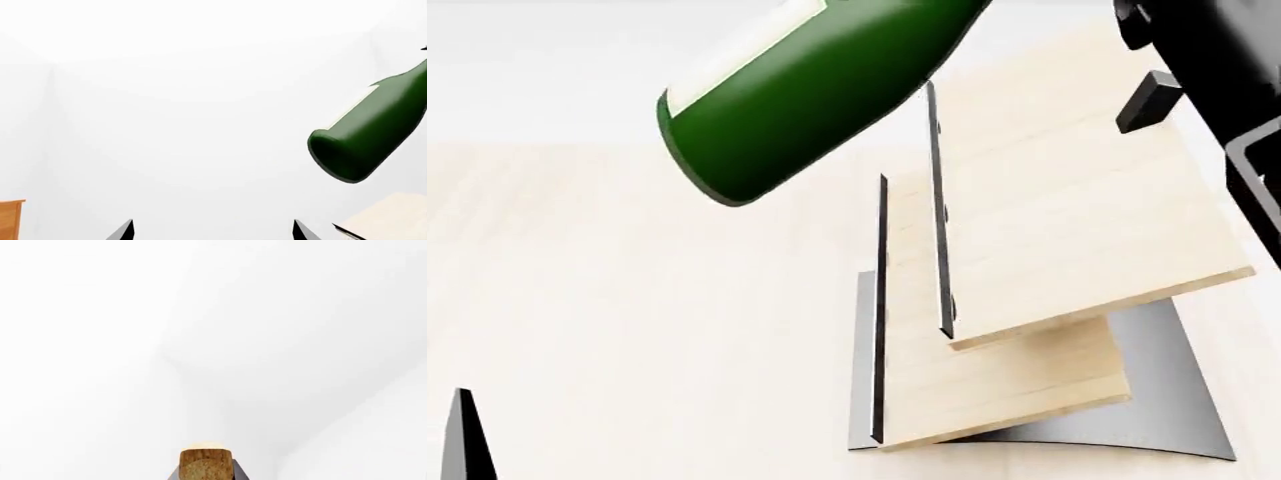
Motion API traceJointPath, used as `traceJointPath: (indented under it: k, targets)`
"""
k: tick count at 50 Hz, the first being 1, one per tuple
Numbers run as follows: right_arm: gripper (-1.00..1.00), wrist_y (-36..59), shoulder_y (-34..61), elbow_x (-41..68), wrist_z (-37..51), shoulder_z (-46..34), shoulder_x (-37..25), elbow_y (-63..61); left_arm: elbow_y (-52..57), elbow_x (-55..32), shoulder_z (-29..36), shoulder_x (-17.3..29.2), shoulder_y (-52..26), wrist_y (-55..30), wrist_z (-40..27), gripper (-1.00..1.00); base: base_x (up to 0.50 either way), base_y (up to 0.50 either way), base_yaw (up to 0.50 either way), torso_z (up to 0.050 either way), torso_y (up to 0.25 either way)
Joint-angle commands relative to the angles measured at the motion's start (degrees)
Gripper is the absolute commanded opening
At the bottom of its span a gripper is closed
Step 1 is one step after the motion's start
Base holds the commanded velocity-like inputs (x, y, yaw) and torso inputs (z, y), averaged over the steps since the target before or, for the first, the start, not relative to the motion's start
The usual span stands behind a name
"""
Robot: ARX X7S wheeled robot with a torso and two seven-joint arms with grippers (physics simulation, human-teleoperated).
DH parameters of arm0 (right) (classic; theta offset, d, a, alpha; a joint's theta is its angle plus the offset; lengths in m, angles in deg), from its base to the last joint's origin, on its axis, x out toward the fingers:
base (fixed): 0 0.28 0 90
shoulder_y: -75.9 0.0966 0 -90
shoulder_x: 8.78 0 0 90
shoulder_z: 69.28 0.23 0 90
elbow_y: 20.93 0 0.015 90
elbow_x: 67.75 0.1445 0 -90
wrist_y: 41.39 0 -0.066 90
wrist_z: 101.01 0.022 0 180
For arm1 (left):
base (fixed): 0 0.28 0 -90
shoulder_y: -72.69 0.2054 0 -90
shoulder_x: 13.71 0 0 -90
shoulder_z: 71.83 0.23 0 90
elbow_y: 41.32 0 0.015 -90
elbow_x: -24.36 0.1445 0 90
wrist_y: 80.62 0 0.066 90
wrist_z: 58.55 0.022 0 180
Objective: Put the wine bottle on the wine rack.
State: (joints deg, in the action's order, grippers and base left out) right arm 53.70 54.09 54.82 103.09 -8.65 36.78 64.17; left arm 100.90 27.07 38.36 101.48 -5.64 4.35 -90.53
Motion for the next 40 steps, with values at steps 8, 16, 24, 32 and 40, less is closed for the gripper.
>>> traceJointPath:
  k: [8, 16, 24, 32, 40]
  targets:
    - [-1.0, -5.0, -10.7, 2.5, -4.4, 7.8, -6.5, 0.8, -0.4, 0.3, 0.4, 0.1, -0.2, 0.1, -0.1, 1.0, 0.0, 0.0, 0.0, 0.0, 0.001]
    - [-1.0, -5.9, -13.8, 3.1, -5.9, 8.8, -7.2, 2.1, -0.1, 0.3, 0.4, 0.2, -0.4, -0.6, -0.2, 1.0, 0.0, 0.0, 0.0, 0.0, 0.001]
    - [-1.0, -7.4, -17.9, 4.4, -7.3, 10.7, -8.6, 2.2, -0.1, 0.6, 0.6, 0.2, -0.3, -0.5, -0.3, 1.0, 0.0, 0.0, 0.0, 0.0, 0.0]
    - [-1.0, -8.3, -20.9, 4.9, -8.0, 11.9, -9.7, 2.5, -0.3, 1.0, 1.1, 0.2, -0.3, -0.5, -0.3, 1.0, 0.0, 0.0, 0.0, 0.0, 0.001]
    - [-1.0, -8.5, -21.2, 4.7, -7.9, 12.0, -9.8, 3.1, -0.5, 0.9, 1.0, 0.3, -0.3, -0.2, -0.4, 1.0, 0.0, 0.0, 0.0, 0.0, 0.0]
